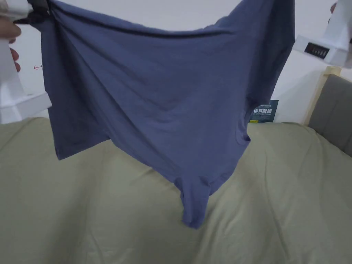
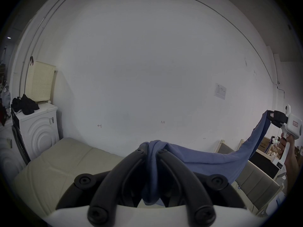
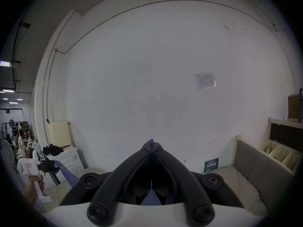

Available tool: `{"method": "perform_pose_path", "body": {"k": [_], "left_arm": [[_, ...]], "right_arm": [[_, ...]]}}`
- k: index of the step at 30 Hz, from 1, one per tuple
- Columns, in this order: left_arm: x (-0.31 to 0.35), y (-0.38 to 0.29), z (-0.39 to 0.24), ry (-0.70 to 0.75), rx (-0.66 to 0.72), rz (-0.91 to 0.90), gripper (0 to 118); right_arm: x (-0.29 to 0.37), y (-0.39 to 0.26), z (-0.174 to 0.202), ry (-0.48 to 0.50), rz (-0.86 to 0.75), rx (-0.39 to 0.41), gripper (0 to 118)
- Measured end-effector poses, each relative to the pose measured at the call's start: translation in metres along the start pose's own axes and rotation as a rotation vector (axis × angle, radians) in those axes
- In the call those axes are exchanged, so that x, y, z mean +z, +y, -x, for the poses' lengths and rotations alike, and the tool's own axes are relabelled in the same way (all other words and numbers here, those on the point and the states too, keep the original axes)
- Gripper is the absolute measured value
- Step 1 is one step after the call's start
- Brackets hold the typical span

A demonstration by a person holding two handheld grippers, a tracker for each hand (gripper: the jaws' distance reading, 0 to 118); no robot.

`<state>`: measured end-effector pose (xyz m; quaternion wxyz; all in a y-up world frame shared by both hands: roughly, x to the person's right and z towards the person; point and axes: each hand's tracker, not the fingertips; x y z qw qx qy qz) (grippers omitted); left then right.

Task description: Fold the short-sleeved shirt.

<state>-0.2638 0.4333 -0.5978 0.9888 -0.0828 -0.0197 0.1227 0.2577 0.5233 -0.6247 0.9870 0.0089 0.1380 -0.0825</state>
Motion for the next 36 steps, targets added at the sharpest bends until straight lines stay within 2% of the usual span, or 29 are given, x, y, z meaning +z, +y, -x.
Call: {"method": "perform_pose_path", "body": {"k": [4, 6, 11, 15, 21, 26, 29, 32, 35, 36], "left_arm": [[-0.011, -0.058, 0.005, 0.03, 0.015, 0.066, 8], [-0.014, -0.088, 0.01, 0.035, 0.019, 0.072, 8], [-0.009, -0.135, 0.033, 0.035, 0.001, 0.103, 8], [0.053, -0.175, 0.04, 0.028, -0.013, 0.137, 8], [0.155, -0.25, 0.07, -0.007, 0.016, 0.277, 8], [0.247, -0.332, 0.079, 0.005, -0.03, 0.422, 8], [0.289, -0.379, 0.078, 0.019, -0.036, 0.53, 8], [0.304, -0.425, 0.093, 0.068, -0.026, 0.615, 8], [0.309, -0.447, 0.099, 0.092, -0.028, 0.633, 9], [0.311, -0.448, 0.098, 0.095, -0.025, 0.636, 28]], "right_arm": [[0.002, -0.058, -0.011, -0.004, 0.058, -0.022, 0], [0.016, -0.088, -0.01, 0.036, 0.082, -0.046, 0], [0.047, -0.119, -0.024, 0.07, 0.098, -0.111, 0], [0.11, -0.142, -0.021, 0.115, 0.129, -0.135, 0], [0.238, -0.22, 0.01, 0.135, 0.3, -0.044, 0], [0.342, -0.319, 0.026, 0.167, 0.495, -0.123, 0], [0.383, -0.383, 0.036, 0.125, 0.652, -0.118, 0], [0.402, -0.439, 0.04, 0.071, 0.804, -0.11, 0], [0.403, -0.464, 0.041, 0.002, 0.848, -0.09, 0], [0.403, -0.465, 0.041, -0.022, 0.836, -0.083, 1]]}}
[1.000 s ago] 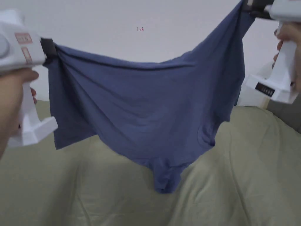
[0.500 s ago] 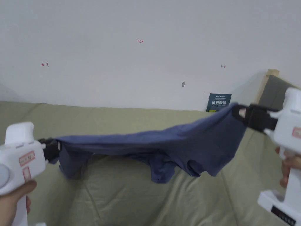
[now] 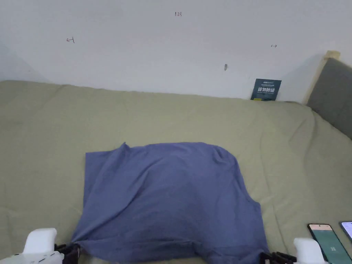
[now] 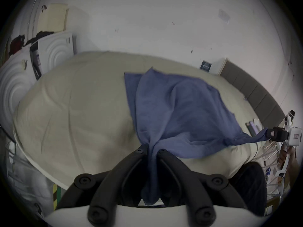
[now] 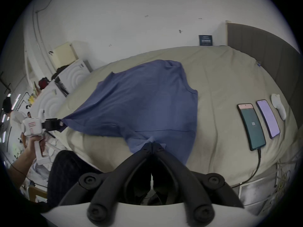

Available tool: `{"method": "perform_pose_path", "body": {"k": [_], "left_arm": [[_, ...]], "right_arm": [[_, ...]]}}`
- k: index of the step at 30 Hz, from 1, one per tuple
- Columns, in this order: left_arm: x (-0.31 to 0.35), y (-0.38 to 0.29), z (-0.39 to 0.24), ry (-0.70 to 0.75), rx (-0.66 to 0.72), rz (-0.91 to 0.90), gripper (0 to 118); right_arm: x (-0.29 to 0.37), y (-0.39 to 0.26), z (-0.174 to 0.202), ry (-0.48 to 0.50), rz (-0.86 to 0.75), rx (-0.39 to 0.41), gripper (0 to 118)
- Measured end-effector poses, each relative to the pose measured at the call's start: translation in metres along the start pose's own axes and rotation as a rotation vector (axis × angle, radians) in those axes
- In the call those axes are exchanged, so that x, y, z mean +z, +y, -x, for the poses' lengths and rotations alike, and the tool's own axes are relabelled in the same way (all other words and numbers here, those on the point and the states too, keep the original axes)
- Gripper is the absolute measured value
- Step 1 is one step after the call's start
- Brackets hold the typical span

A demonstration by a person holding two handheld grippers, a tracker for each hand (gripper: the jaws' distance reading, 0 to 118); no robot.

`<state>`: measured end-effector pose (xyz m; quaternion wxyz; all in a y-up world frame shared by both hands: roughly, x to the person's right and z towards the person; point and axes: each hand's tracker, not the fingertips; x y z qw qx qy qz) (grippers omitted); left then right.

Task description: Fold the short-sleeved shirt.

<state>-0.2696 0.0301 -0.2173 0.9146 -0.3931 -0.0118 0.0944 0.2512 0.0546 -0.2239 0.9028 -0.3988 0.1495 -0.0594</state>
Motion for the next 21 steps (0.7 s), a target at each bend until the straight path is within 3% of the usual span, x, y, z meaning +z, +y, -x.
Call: {"method": "perform_pose_path", "body": {"k": [1, 2, 3, 4, 5, 10, 11, 12, 13, 14, 15, 16, 17, 18, 19, 20, 21], "left_arm": [[0.003, 0.0, 0.001, 0.011, 0.003, -0.007, 67], [0.007, -0.001, 0.002, 0.01, 0.007, -0.007, 106], [0.023, -0.007, 0.003, -0.014, 0.046, -0.038, 117], [0.025, -0.003, 0.008, -0.014, -0.009, -0.134, 115], [0.033, -0.006, 0.007, -0.003, -0.011, -0.09, 118], [0.079, -0.038, -0.005, 0.07, -0.171, -0.139, 118], [0.084, -0.045, -0.008, 0.08, -0.196, -0.117, 118], [0.087, -0.049, -0.011, 0.094, -0.206, -0.098, 117], [0.086, -0.053, -0.009, 0.099, -0.209, -0.053, 104], [0.085, -0.056, -0.007, 0.088, -0.197, -0.016, 61], [0.082, -0.058, -0.006, 0.091, -0.181, 0.0, 0], [0.074, -0.059, -0.005, 0.135, -0.169, 0.01, 0], [0.07, -0.057, 0.0, 0.117, -0.182, -0.004, 0], [0.064, -0.054, 0.006, 0.063, -0.169, 0.039, 0], [0.058, -0.049, 0.011, 0.123, -0.188, 0.034, 0], [0.051, -0.051, 0.009, 0.139, -0.193, 0.012, 21], [0.045, -0.049, 0.011, 0.144, -0.199, 0.01, 87]], "right_arm": [[0.004, 0.002, 0.0, -0.026, -0.021, -0.005, 7], [0.007, 0.005, 0.0, -0.022, -0.032, -0.016, 30], [0.011, 0.007, 0.001, -0.008, -0.048, -0.045, 81], [0.017, 0.007, 0.003, 0.015, -0.071, -0.068, 111], [0.032, 0.004, 0.006, 0.042, -0.11, -0.056, 118], [0.064, -0.025, 0.028, 0.027, -0.201, 0.031, 118], [0.067, -0.033, 0.033, 0.017, -0.207, 0.045, 116], [0.068, -0.037, 0.044, 0.011, -0.208, 0.05, 95], [0.068, -0.04, 0.053, 0.009, -0.214, 0.051, 48], [0.066, -0.043, 0.059, -0.023, -0.202, 0.05, 0], [0.063, -0.046, 0.062, -0.083, -0.179, 0.046, 0], [0.06, -0.053, 0.062, -0.05, -0.192, 0.022, 0], [0.053, -0.056, 0.06, 0.04, -0.163, -0.011, 0], [0.05, -0.058, 0.06, 0.066, -0.143, -0.026, 0], [0.047, -0.061, 0.063, 0.02, -0.151, -0.012, 0], [0.044, -0.063, 0.065, 0.01, -0.145, -0.002, 0], [0.045, -0.055, 0.064, 0.016, -0.126, 0.004, 0]]}}
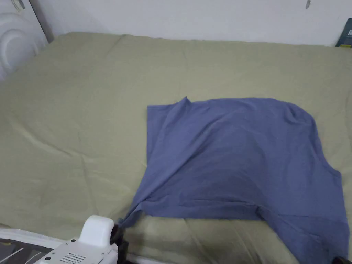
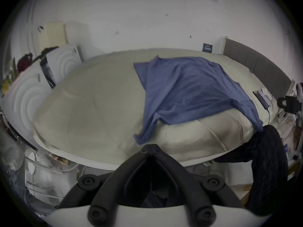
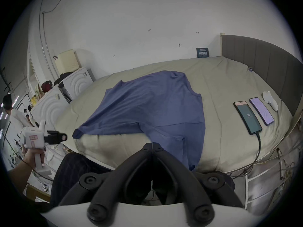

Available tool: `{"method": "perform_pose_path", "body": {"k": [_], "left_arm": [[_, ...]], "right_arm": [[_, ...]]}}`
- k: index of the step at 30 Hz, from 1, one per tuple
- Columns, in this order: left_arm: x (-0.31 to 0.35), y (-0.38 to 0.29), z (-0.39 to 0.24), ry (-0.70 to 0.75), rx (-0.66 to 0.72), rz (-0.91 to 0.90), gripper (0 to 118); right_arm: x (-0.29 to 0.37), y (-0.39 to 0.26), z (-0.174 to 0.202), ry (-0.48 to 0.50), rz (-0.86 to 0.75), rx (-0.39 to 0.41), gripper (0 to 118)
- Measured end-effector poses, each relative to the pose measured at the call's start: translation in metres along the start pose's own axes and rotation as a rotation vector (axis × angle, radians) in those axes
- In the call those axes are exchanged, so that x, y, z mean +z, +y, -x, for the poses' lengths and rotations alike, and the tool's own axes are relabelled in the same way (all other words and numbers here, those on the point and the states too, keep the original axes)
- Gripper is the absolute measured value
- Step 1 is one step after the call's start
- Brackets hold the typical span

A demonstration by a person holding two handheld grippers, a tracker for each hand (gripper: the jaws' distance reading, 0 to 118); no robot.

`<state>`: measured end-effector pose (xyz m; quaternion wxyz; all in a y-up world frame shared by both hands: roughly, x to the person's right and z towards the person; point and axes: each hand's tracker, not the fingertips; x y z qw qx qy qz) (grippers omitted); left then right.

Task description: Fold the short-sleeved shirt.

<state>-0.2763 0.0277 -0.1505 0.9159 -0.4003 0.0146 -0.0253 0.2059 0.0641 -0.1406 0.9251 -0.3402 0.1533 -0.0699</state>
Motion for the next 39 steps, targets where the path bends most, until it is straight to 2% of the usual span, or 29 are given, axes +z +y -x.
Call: {"method": "perform_pose_path", "body": {"k": [1, 2, 4, 10, 11, 12, 13, 14, 16, 18, 20, 21, 22, 23, 24, 25, 26, 28, 31, 34, 36, 38, 39], "left_arm": [[-0.009, 0.004, 0.001, 0.016, -0.013, 0.011, 118], [-0.018, 0.009, -0.004, 0.032, -0.023, 0.094, 116], [-0.015, 0.015, -0.013, -0.021, -0.084, 0.017, 116], [-0.056, 0.033, -0.023, 0.012, -0.101, 0.089, 115], [-0.06, 0.034, -0.023, 0.01, -0.106, 0.094, 111], [-0.06, 0.036, -0.025, 0.01, -0.105, 0.101, 66], [-0.06, 0.038, -0.029, 0.019, -0.096, 0.105, 0], [-0.055, 0.037, -0.035, 0.121, -0.098, 0.034, 0], [-0.085, 0.019, -0.006, 0.009, -0.059, 0.135, 0], [-0.083, 0.01, -0.003, 0.019, -0.041, 0.101, 0], [-0.069, 0.031, -0.017, 0.02, -0.057, 0.102, 0], [-0.067, 0.031, -0.017, 0.017, -0.056, 0.098, 0], [-0.065, 0.031, -0.018, 0.01, -0.051, 0.098, 0], [-0.071, 0.032, -0.014, 0.01, -0.052, 0.096, 0], [-0.07, 0.032, -0.015, 0.011, -0.051, 0.091, 0], [-0.068, 0.033, -0.014, 0.007, -0.048, 0.088, 0], [-0.067, 0.033, -0.014, 0.013, -0.052, 0.082, 0], [-0.063, 0.04, -0.018, 0.013, -0.052, 0.079, 0], [-0.071, 0.038, -0.014, -0.034, -0.018, 0.09, 0], [-0.068, 0.043, -0.017, -0.032, -0.025, 0.092, 0], [-0.055, 0.048, -0.031, -0.031, -0.024, 0.094, 0], [-0.052, 0.049, -0.035, -0.025, -0.022, 0.095, 0], [-0.065, 0.047, -0.012, -0.025, -0.02, 0.097, 0]], "right_arm": [[-0.002, 0.001, -0.001, 0.006, 0.01, -0.005, 0], [-0.003, 0.001, -0.001, 0.004, 0.01, -0.006, 0], [0.0, 0.011, 0.006, -0.012, 0.013, 0.009, 0], [0.0, 0.02, -0.003, -0.047, 0.022, -0.009, 0], [0.0, 0.021, -0.005, -0.055, 0.023, -0.011, 0], [0.0, 0.02, -0.012, -0.057, 0.021, -0.018, 0], [0.0, 0.021, -0.014, -0.062, 0.021, -0.024, 0], [0.001, 0.022, -0.016, -0.07, 0.019, -0.029, 0], [0.001, 0.022, -0.018, -0.085, 0.021, -0.033, 0], [-0.001, 0.024, -0.022, -0.098, 0.026, -0.038, 0], [-0.006, 0.026, -0.023, -0.118, 0.053, -0.043, 0], [-0.01, 0.028, -0.027, -0.122, 0.076, -0.048, 6], [-0.015, 0.028, -0.033, -0.118, 0.089, -0.073, 31], [-0.02, 0.027, -0.041, -0.131, 0.083, -0.136, 72], [-0.028, 0.026, -0.049, -0.148, 0.104, -0.177, 118], [-0.038, 0.026, -0.055, -0.147, 0.15, -0.201, 117], [-0.041, 0.028, -0.055, -0.157, 0.114, -0.167, 116], [-0.058, 0.026, -0.054, -0.242, 0.239, -0.108, 116], [-0.091, 0.018, -0.052, -0.289, 0.329, -0.024, 117], [-0.136, 0.026, -0.075, -0.299, 0.439, -0.03, 117], [-0.157, 0.034, -0.084, -0.336, 0.432, -0.068, 117], [-0.17, 0.04, -0.089, -0.353, 0.422, -0.069, 117], [-0.175, 0.043, -0.091, -0.355, 0.417, -0.069, 117]]}}
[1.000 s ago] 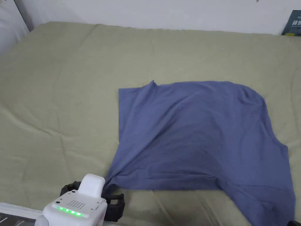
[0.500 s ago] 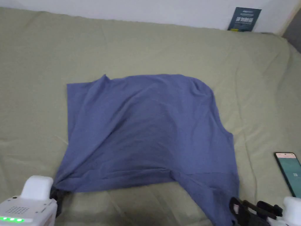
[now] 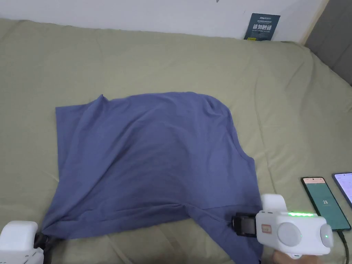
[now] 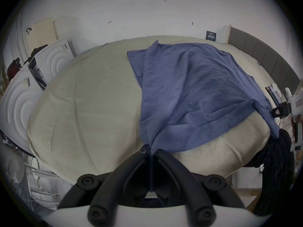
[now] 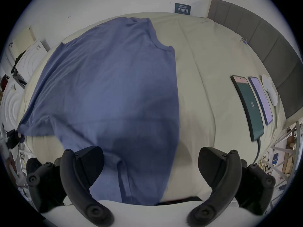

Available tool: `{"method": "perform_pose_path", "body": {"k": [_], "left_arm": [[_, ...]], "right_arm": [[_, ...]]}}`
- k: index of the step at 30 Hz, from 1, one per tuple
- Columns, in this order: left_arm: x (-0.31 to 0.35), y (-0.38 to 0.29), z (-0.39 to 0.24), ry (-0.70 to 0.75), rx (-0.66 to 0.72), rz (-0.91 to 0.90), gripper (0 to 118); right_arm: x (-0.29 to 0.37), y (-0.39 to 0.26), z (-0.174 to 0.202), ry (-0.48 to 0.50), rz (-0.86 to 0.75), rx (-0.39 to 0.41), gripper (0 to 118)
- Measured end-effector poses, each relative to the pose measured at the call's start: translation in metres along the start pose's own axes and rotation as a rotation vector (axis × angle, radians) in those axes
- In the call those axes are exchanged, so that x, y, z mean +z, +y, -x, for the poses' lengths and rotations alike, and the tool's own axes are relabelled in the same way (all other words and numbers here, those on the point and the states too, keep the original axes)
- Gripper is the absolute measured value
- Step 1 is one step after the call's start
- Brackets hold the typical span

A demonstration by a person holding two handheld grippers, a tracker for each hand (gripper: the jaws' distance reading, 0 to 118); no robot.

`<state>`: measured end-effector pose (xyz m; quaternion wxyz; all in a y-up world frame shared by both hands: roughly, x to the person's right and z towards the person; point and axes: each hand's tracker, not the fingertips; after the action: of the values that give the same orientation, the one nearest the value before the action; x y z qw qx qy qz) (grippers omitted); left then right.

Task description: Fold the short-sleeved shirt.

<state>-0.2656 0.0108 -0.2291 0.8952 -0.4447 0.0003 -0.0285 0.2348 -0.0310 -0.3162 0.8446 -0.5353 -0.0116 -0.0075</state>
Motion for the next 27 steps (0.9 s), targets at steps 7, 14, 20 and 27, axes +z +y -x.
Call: {"method": "perform_pose_path", "body": {"k": [7, 14, 20, 27], "left_arm": [[-0.004, 0.0, 0.009, 0.01, 0.003, 0.008, 0], [-0.001, 0.002, -0.008, 0.004, 0.009, 0.012, 0], [0.006, 0.01, -0.001, -0.022, 0.068, -0.04, 0], [0.04, 0.058, 0.007, -0.057, 0.144, -0.207, 0]], "right_arm": [[0.013, 0.011, -0.002, 0.045, 0.026, 0.014, 93], [0.034, 0.012, -0.012, 0.16, 0.055, -0.039, 0], [0.056, 0.021, -0.014, 0.218, -0.016, -0.089, 0], [0.108, 0.062, -0.026, 0.308, -0.146, -0.228, 0]]}}
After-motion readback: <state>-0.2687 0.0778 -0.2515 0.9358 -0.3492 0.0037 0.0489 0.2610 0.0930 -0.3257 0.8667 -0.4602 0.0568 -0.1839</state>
